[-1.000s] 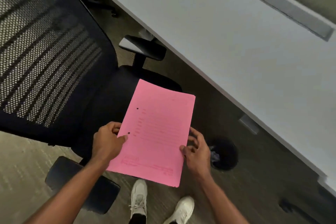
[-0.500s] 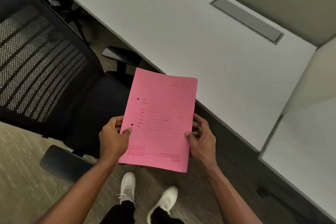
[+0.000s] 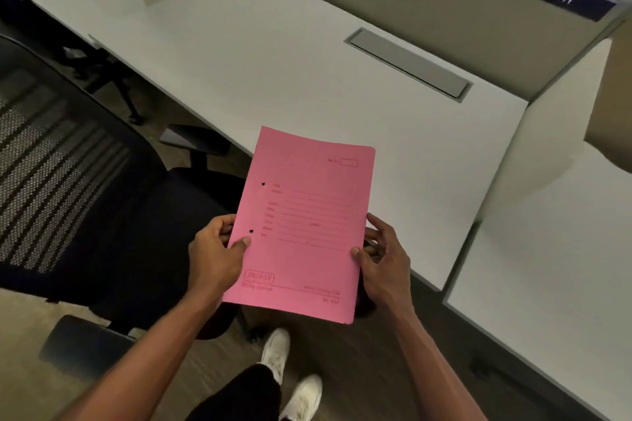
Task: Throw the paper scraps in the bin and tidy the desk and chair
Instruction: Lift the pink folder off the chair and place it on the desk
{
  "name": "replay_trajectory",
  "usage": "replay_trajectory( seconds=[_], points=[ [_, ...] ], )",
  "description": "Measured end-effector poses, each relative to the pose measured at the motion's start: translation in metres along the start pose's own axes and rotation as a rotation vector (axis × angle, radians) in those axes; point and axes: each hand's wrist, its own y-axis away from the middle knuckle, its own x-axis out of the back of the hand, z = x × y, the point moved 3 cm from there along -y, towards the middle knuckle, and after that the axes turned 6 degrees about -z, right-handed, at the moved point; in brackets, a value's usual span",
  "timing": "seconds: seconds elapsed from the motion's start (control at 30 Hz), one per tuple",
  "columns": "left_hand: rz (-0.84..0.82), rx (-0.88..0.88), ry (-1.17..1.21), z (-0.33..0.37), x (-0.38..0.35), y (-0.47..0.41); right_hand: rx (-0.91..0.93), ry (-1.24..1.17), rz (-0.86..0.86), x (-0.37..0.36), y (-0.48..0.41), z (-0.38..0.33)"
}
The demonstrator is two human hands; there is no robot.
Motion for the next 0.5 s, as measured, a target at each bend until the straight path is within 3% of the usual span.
replay_trajectory(
  seconds=[0.5],
  points=[
    [-0.096,-0.057,-0.045,0.046,-0.005,-0.096,0.023,0.042,0.108,0.007,-0.08,-0.036]
  ],
)
